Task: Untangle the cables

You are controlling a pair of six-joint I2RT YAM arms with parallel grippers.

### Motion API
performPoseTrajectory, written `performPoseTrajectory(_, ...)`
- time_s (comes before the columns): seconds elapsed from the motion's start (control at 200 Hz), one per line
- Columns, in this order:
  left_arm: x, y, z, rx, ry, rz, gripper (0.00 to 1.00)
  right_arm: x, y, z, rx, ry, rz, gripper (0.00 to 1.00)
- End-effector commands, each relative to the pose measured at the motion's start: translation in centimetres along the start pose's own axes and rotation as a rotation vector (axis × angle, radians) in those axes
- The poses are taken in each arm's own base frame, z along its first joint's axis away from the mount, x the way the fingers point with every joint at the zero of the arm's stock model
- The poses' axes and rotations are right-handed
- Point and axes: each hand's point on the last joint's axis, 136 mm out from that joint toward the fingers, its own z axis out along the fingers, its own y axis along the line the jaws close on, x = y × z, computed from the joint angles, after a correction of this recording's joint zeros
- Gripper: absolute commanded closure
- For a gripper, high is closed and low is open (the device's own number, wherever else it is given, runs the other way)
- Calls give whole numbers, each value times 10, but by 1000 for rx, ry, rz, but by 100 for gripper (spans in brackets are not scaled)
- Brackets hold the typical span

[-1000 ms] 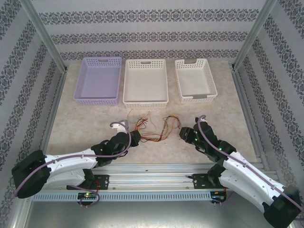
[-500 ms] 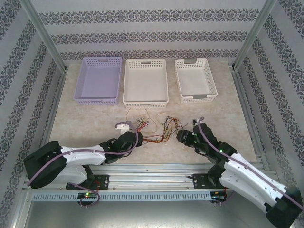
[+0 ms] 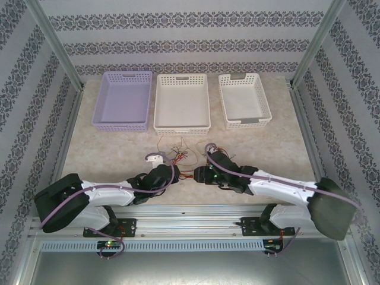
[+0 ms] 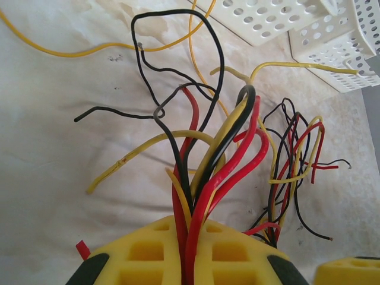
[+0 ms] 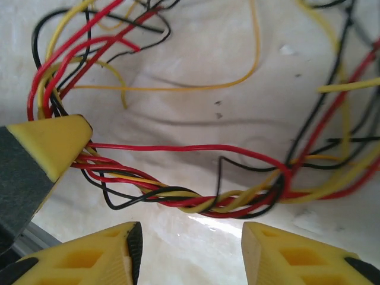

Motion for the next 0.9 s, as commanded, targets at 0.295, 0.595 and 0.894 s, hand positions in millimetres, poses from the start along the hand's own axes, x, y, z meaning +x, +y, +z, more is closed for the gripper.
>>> performPoseTrajectory(0.295, -4, -18, -4, 79, -15, -29, 100, 9, -14, 31, 190, 12, -38, 49)
performPoseTrajectory(0.595, 2, -26, -10, 162, -29, -44, 100, -18, 7, 31, -23, -209, 63, 49)
performPoseTrajectory(0.894, 6, -31, -12, 239, -37, -88, 100, -30, 20, 17, -157, -313, 135, 44)
